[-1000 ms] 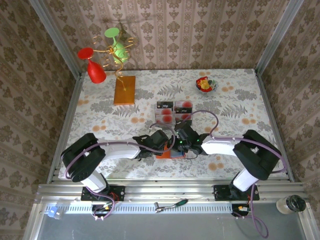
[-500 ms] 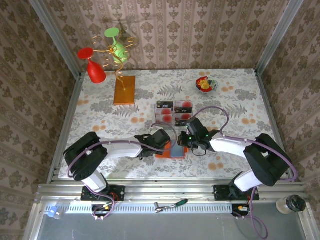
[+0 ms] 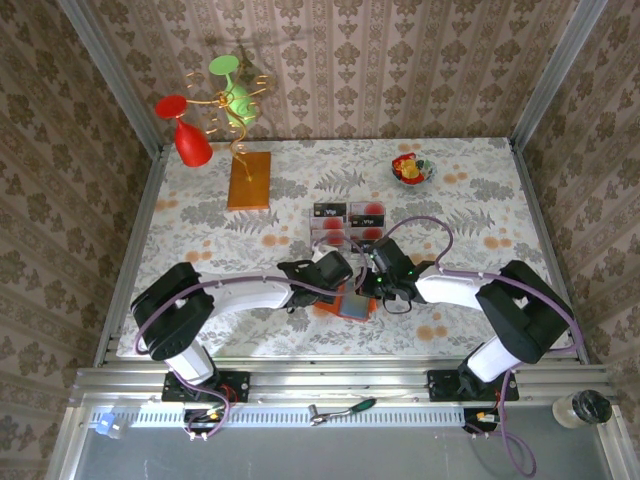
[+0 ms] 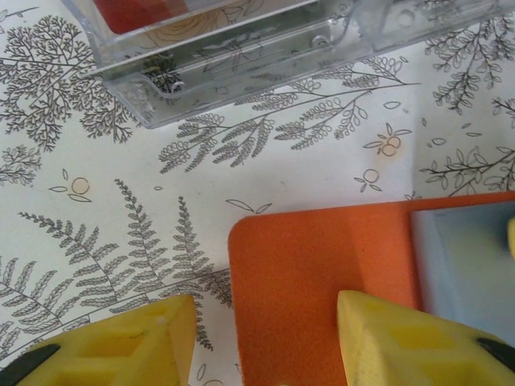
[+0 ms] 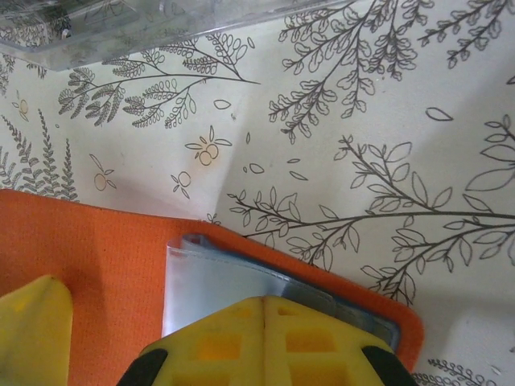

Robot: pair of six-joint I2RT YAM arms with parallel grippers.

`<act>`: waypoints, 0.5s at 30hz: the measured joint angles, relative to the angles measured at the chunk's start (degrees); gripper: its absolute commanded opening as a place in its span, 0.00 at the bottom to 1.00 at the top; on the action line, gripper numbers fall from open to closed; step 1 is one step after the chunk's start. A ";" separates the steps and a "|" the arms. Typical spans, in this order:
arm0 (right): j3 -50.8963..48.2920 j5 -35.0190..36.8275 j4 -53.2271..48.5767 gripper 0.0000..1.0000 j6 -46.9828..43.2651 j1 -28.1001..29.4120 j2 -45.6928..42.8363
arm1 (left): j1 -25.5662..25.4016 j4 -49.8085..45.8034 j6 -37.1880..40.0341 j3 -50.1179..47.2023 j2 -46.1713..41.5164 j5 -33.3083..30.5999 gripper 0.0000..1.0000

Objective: Put the credit cards into the card holder

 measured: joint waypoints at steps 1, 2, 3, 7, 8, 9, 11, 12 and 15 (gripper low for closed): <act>0.00 -0.17 0.24 0.00 0.00 -0.02 0.09 | -0.22 0.04 0.04 -0.02 0.00 0.00 0.53; -0.07 -0.37 0.72 0.00 0.00 -0.04 0.22 | -0.26 0.22 0.04 -0.09 0.02 0.02 0.53; -0.11 -0.50 1.07 0.00 0.02 -0.04 0.37 | -0.33 0.72 0.04 -0.26 0.00 0.02 0.53; -0.11 -0.87 2.54 0.00 0.26 -0.07 1.01 | -0.31 3.28 0.07 -1.88 0.00 0.26 0.54; -0.11 -1.05 2.93 0.00 0.39 -0.07 1.14 | -0.33 4.26 0.07 -2.67 -0.04 0.44 0.55; -0.11 -1.20 3.15 0.00 0.50 -0.07 1.25 | -0.33 5.31 0.07 -3.58 -0.17 0.70 0.55; -0.17 -1.53 3.72 0.00 0.94 -0.11 1.46 | -0.33 7.10 0.09 -5.33 -0.63 1.09 0.57; -0.24 -1.70 4.02 0.00 1.14 -0.13 1.49 | -0.33 7.91 0.09 -6.10 -0.92 1.20 0.57; -0.44 -1.88 4.55 0.00 1.55 -0.15 1.55 | -0.33 10.56 0.26 -7.87 -1.70 1.86 0.58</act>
